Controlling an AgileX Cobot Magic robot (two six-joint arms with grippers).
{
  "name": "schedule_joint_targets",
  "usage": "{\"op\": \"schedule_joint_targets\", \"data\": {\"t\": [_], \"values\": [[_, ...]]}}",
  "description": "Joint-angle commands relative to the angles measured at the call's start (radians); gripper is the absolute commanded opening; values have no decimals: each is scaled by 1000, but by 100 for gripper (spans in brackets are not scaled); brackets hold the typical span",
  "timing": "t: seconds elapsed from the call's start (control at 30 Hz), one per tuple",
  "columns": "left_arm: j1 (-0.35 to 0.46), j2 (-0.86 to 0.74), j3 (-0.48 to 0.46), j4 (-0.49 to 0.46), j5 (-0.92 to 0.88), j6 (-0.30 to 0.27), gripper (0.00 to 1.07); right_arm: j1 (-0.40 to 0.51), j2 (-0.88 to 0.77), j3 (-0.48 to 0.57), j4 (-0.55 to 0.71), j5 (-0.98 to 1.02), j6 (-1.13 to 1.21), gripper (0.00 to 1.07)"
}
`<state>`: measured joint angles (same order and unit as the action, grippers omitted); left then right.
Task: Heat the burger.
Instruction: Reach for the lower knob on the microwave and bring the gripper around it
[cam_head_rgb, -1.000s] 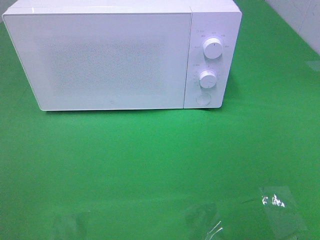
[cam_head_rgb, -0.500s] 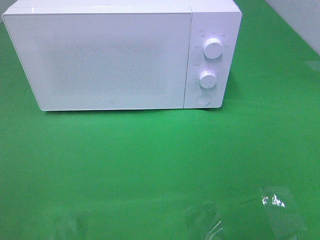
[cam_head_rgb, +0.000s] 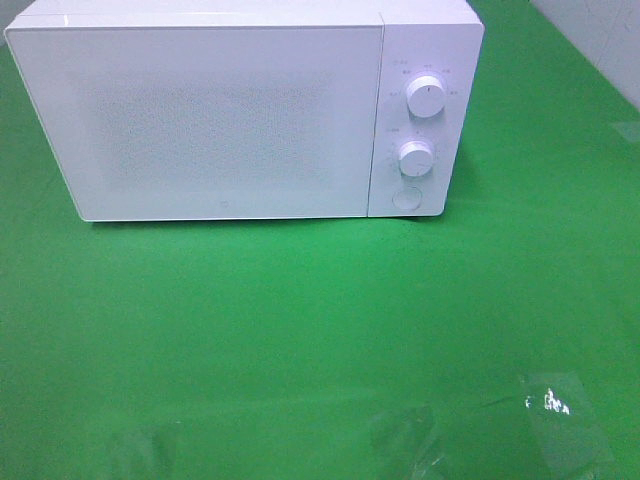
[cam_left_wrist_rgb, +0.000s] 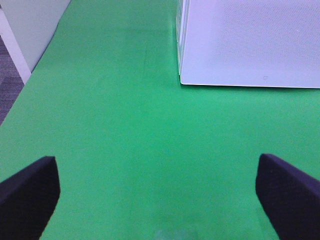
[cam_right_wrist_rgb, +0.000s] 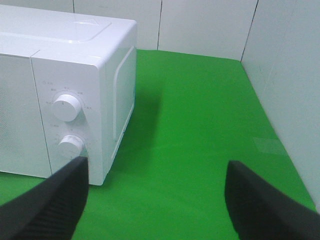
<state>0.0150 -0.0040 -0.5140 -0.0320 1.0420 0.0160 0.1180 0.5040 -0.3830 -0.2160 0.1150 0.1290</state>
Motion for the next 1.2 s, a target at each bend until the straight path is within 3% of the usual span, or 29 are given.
{"op": "schedule_joint_targets", "data": {"t": [0.03, 0.87, 1.17, 1.2], "values": [[3, -26, 4, 0, -8, -3, 100, -5, 37, 0, -6, -52, 6, 72], [3, -26, 4, 0, -8, -3, 100, -5, 513, 0, 54, -516, 27, 72], [3, -26, 4, 0, -8, -3, 100, -1, 651, 32, 257, -703, -163, 72], [3, -26, 4, 0, -8, -3, 100, 7, 676, 58, 344, -787, -204, 72]]}}
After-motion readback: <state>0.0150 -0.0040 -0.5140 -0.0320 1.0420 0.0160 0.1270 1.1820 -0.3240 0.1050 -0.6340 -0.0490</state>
